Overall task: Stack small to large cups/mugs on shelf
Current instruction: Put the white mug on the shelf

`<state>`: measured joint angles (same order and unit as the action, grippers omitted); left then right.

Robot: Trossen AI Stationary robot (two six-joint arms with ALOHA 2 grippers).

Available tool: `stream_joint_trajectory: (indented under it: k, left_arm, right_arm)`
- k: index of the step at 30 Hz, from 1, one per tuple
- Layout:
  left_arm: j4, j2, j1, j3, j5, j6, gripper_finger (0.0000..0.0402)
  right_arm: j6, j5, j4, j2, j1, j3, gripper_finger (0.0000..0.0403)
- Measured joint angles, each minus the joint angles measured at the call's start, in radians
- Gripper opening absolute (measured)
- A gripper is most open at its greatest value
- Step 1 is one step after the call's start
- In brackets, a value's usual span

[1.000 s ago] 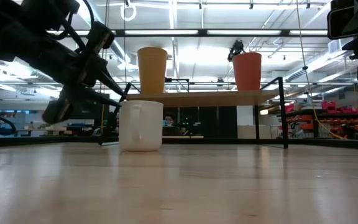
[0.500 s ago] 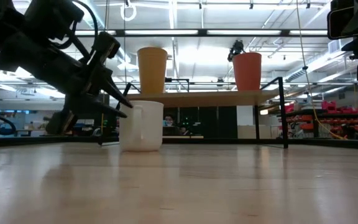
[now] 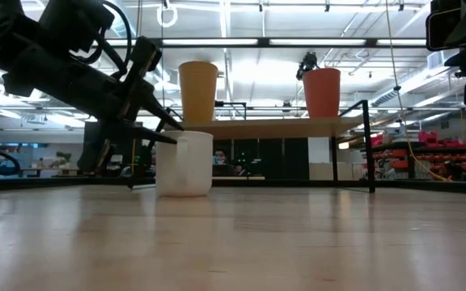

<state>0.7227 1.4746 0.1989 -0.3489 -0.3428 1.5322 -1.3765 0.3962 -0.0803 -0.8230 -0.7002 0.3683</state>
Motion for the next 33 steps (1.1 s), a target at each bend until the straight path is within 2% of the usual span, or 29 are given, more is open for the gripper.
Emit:
stream_joint_trajectory:
  k: [15, 21, 33]
  left_arm:
    - [0.004, 0.0, 0.0, -0.001, 0.024, 0.001, 0.0088]
    - [-0.064, 0.0, 0.0, -0.039, 0.023, -0.02, 0.0084]
    - [-0.07, 0.0, -0.006, -0.039, 0.023, 0.008, 0.0081]
  right_arm:
    - [0.008, 0.0, 0.0, 0.0, 0.0, 0.0, 0.0087]
    - [0.011, 0.004, 0.0, 0.0, 0.0, 0.0, 0.0087]
    - [0.011, 0.005, 0.0, 0.0, 0.0, 0.0, 0.0087]
